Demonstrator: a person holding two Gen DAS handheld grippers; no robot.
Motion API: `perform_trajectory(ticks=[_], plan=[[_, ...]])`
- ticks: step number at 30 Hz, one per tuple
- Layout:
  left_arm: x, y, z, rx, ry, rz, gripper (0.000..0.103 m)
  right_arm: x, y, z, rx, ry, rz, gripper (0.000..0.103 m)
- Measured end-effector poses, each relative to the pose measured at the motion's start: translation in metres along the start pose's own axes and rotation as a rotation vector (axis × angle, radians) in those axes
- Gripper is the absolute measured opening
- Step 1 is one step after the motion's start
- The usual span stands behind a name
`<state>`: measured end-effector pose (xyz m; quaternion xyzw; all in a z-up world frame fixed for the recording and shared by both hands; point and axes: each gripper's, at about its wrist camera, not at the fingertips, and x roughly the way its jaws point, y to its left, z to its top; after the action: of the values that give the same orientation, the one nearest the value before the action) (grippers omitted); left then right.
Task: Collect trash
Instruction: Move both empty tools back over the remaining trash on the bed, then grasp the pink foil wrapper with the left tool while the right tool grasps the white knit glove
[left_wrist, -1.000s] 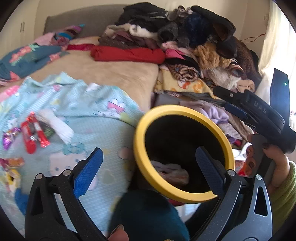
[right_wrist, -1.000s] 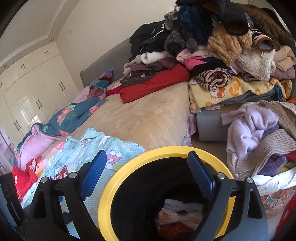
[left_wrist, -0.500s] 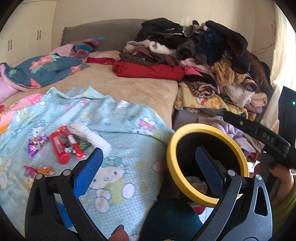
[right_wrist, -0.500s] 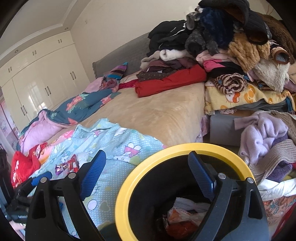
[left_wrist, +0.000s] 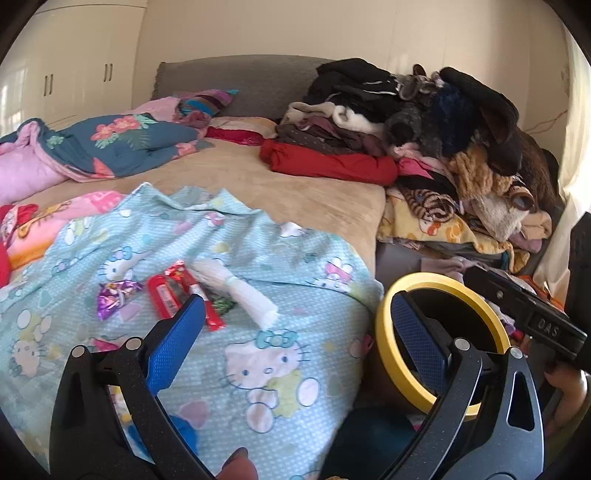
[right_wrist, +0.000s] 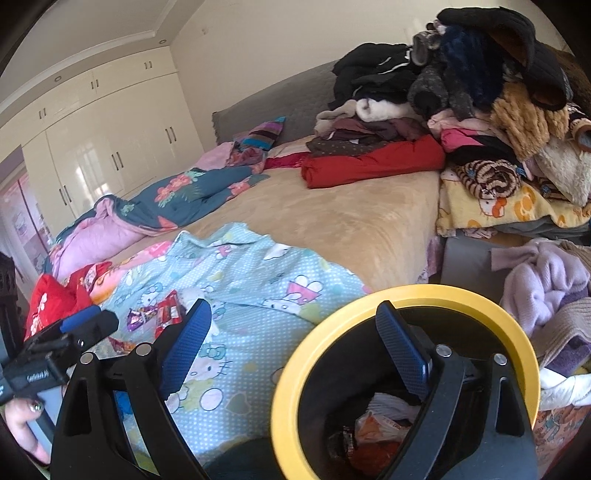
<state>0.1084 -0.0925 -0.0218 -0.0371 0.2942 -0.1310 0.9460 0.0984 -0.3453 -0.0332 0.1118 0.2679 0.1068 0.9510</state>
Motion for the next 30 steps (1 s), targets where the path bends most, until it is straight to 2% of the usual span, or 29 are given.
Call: perform_trajectory(ticks=[10, 23, 30], plan=[[-0.009, 0.047, 0.000, -0.071, -0.018, 0.077, 0.092, 0.017, 0.039, -0.006, -0.077, 0.033, 0.052, 0.088], [-0.016, 0.128, -0.007, -0.220, -0.015, 0.191, 0.092, 0.056, 0.085, -0.017, -0.174, 0.110, 0.105, 0.088], [-0.016, 0.160, -0.016, -0.293, -0.001, 0.215, 0.092, 0.086, 0.109, -0.021, -0.235, 0.156, 0.119, 0.088]])
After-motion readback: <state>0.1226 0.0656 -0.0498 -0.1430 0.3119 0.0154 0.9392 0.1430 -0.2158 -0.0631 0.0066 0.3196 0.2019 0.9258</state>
